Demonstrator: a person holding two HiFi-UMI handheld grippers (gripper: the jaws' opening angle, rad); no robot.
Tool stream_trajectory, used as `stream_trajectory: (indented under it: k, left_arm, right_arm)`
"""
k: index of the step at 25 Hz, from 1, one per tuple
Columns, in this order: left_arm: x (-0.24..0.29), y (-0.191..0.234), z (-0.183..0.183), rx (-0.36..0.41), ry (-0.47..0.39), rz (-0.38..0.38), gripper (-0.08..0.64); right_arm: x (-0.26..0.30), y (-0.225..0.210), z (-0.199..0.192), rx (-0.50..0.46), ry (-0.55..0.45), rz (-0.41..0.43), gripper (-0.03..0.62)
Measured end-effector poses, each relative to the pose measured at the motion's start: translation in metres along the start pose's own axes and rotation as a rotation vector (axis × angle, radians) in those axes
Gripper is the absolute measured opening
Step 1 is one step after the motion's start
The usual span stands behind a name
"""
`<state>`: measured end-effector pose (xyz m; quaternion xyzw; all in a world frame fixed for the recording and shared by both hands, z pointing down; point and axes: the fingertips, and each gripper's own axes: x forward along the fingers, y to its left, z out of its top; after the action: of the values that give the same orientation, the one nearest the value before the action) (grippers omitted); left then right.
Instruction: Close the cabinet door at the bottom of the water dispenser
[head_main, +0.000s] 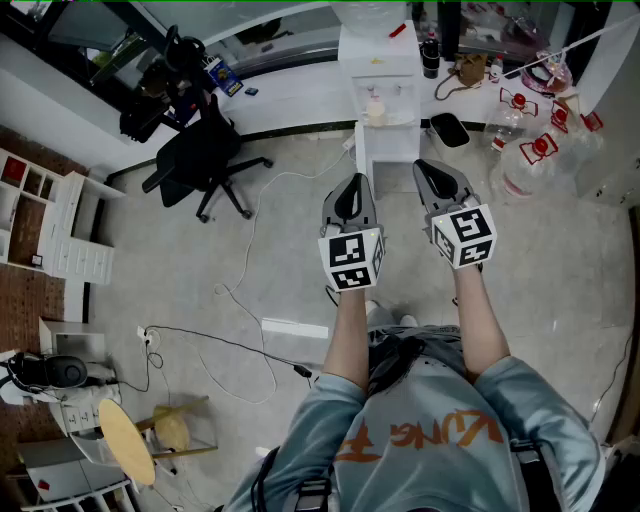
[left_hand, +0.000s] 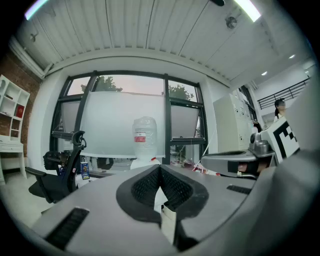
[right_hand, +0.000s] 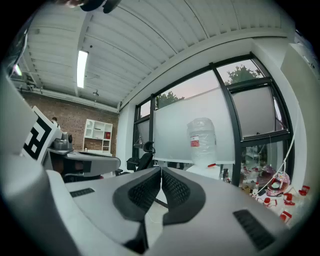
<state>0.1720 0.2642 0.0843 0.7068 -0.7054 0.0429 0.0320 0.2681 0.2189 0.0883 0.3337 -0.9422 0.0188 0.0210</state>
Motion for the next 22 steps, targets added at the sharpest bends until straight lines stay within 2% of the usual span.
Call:
stream_trajectory:
  k: [6, 14, 22]
  left_arm:
    - [-0.007, 0.004, 0.007, 0.009, -0.008, 0.011, 0.008]
    - [-0.008, 0.013, 0.025, 0.029, -0.032, 0.023, 0.008]
    - [0.003, 0.055, 0.011, -0.014, -0.022, 0.073, 0.008]
  right_arm:
    - [-0.002, 0.005, 0.006, -0.029, -0.008, 0.014, 0.031]
    - [0.007, -0.006, 0.022, -0.028, -0.035, -0.016, 0.031]
    - [0.039, -0.004, 0.011, -0.040, -0.019, -0.020, 0.031]
